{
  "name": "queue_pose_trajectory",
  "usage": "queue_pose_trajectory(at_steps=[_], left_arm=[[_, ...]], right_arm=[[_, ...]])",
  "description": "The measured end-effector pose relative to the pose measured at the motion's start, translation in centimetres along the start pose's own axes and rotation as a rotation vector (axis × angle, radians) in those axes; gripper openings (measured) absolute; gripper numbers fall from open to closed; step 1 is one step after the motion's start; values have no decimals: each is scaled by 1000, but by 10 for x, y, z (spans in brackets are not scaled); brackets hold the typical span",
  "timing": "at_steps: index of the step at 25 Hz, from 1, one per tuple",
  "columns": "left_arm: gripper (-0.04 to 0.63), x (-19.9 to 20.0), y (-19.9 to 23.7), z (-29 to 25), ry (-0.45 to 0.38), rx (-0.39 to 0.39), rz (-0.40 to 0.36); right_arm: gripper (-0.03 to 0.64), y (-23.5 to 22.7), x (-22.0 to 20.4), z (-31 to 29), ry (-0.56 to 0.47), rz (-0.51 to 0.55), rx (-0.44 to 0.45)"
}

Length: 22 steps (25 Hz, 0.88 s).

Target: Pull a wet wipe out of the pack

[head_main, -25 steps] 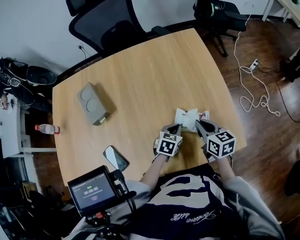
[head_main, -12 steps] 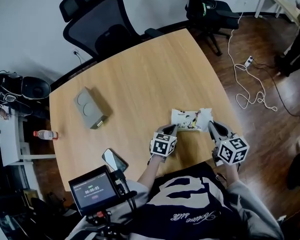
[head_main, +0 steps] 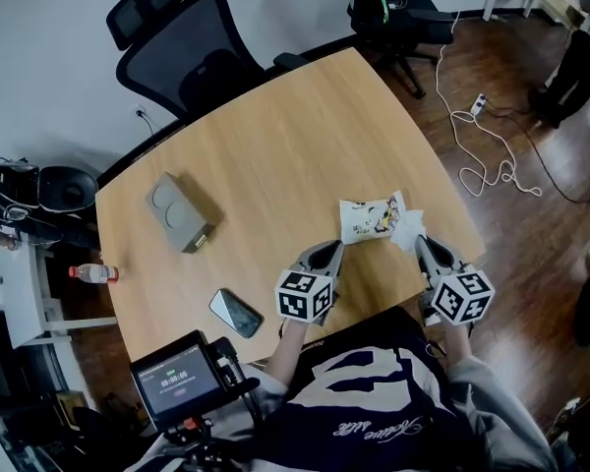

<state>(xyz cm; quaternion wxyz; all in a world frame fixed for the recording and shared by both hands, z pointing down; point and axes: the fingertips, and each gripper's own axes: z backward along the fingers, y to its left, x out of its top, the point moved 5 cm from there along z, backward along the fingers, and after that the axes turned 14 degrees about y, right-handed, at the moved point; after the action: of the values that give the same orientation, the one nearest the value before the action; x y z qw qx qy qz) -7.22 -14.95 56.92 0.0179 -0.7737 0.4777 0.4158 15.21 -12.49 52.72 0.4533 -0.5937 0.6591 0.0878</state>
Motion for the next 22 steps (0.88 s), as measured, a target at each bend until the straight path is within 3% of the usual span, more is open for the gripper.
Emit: queue_pose_trajectory(at_steps=[6, 10, 13, 22], left_arm=[[3, -11, -19, 30, -50, -104, -38], [3, -22, -32, 40, -57, -136, -88], [3, -27, -42, 46, -60, -163, -81], [3, -47, -76, 65, -110, -130, -19]], right_arm=[[6, 36, -32, 18, -32, -20, -46], [6, 57, -58, 33, -45, -41, -64], [6, 66, -66, 39, -41, -33, -68], [6, 66, -87, 77, -61, -8, -26]])
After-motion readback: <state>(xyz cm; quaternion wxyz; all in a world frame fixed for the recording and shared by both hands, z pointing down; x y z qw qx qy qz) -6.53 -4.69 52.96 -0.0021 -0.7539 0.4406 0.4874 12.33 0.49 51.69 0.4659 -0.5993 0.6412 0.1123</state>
